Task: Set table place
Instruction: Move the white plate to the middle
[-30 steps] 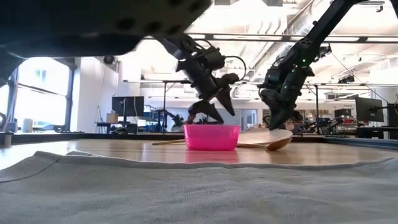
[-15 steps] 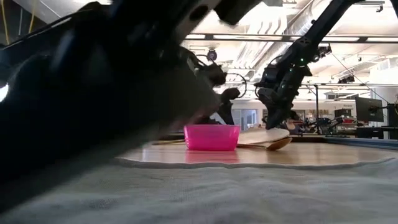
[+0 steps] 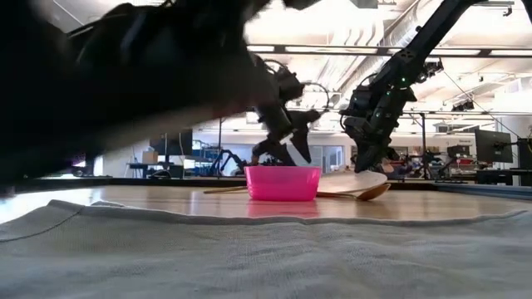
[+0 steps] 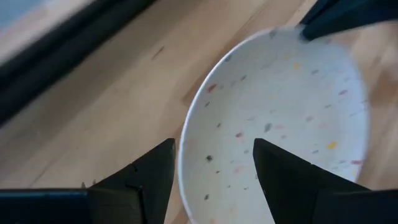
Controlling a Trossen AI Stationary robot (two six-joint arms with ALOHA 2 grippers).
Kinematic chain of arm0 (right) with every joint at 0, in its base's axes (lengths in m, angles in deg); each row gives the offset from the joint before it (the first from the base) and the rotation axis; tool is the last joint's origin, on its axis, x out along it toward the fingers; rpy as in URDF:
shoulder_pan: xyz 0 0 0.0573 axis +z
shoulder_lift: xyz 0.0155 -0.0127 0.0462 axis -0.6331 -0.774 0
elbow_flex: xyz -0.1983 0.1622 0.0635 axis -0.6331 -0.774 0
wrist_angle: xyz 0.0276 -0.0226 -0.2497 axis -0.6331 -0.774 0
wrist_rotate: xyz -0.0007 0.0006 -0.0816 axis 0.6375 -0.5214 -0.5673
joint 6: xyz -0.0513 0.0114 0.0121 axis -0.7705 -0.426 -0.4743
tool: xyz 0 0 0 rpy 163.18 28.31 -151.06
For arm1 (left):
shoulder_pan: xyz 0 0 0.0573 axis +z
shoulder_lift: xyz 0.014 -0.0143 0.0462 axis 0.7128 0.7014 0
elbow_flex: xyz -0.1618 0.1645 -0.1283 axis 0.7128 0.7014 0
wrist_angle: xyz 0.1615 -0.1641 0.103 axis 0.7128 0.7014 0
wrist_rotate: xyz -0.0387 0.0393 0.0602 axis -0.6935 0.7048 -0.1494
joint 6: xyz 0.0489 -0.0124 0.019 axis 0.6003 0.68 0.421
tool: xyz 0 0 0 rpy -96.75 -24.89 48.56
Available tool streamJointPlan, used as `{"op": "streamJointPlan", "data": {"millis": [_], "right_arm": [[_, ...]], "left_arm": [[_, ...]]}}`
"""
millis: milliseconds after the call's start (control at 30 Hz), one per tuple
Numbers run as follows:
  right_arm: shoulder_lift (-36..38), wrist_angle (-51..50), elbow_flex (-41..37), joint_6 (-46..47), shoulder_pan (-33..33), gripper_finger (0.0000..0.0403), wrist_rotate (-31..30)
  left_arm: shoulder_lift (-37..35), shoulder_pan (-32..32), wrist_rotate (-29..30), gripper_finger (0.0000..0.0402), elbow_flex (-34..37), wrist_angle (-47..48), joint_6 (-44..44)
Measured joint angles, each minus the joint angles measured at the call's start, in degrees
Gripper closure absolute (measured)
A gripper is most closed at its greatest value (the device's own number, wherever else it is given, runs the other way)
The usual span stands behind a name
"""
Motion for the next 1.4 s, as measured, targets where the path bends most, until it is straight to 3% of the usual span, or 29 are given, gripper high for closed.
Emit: {"op": "streamJointPlan", "data": {"millis": [600, 733, 933, 1167, 1400], "right_arm": [[0.0, 1.4, 0.0, 0.0, 2.2, 0.0403, 1.3], [0.0, 1.7, 0.0, 0.0, 2.2, 0.0403, 1.3], [0.0, 1.6, 0.0, 0.0, 2.1, 0.0403, 0.5], [0.0, 0.7, 0.8, 0.0, 2.0, 0.0403, 0.0], [0.0, -5.4, 9.3, -0.5, 2.4, 0.0402, 3.8]], "left_arm": [[3.7, 1.7, -12.5, 0.0202, 0.1, -1.0, -2.8], [3.7, 1.9, -13.4, 0.0249, 0.1, -2.6, -2.9], [3.7, 1.9, -16.0, 0.0386, -0.4, -6.3, -3.5], [3.7, 1.8, -16.4, 0.0396, -2.0, -6.2, -3.8], [3.7, 1.7, -16.9, 0.0400, -7.1, -2.9, -3.1]]}}
